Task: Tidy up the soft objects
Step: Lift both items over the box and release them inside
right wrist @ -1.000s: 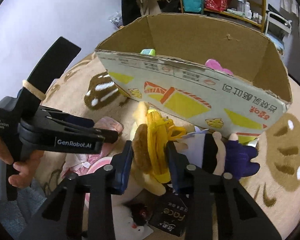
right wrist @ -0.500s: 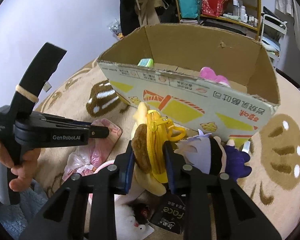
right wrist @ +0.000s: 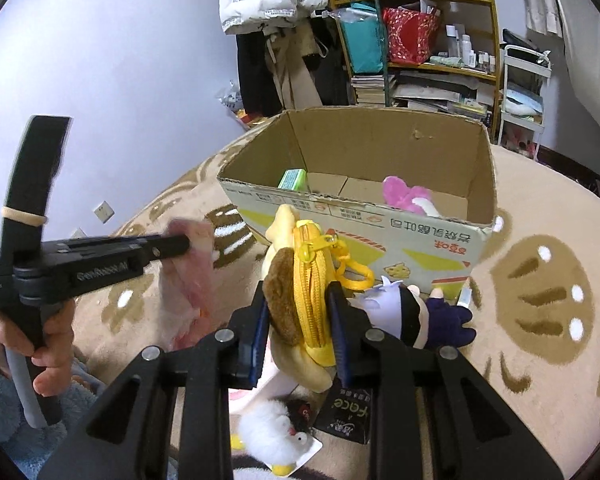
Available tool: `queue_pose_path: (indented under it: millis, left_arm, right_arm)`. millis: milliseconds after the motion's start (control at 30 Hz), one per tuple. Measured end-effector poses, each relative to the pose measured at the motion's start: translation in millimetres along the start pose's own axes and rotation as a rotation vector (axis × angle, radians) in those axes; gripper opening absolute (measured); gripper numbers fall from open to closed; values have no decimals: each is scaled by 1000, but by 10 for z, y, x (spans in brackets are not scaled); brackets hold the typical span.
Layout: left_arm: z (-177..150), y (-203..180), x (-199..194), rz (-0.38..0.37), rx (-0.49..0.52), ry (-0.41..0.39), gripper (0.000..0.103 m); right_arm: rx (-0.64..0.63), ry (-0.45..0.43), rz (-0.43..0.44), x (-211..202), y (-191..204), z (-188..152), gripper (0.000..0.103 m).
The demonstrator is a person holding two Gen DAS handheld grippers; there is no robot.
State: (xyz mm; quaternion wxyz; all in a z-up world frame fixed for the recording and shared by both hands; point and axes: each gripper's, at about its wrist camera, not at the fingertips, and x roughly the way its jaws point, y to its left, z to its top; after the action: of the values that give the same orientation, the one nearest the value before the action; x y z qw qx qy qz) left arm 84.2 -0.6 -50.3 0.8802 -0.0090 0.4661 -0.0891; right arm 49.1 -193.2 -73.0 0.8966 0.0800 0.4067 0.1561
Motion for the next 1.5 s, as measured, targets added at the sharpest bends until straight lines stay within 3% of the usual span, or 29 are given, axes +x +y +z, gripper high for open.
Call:
queue_pose_path:
  millis: [200,400,667,933,1133,1500]
  left_arm:
    - [44,76,-26,15,-18,-11,16]
    - [22,90,-33,37,-25,-32,16]
    - [87,90,-310,23,-27,-130,15]
    - [284,-80,-745,-4,29,-313,15]
    - [547,-225,-922,-23,58,-433,15]
    - [899,-366,-622,-27,75,-440,15]
  right_arm:
    - [63,83,55,202,-73,-69,30]
    - [64,68,44,168,-51,-99,30]
    - [9,-77,-23,-255,21,2,29]
    - [11,-247,-66,-694,-12,201,29]
    - [32,-319,-72,-855,-79,354,29]
    - [-1,-359,-116,-710,-204,603,29]
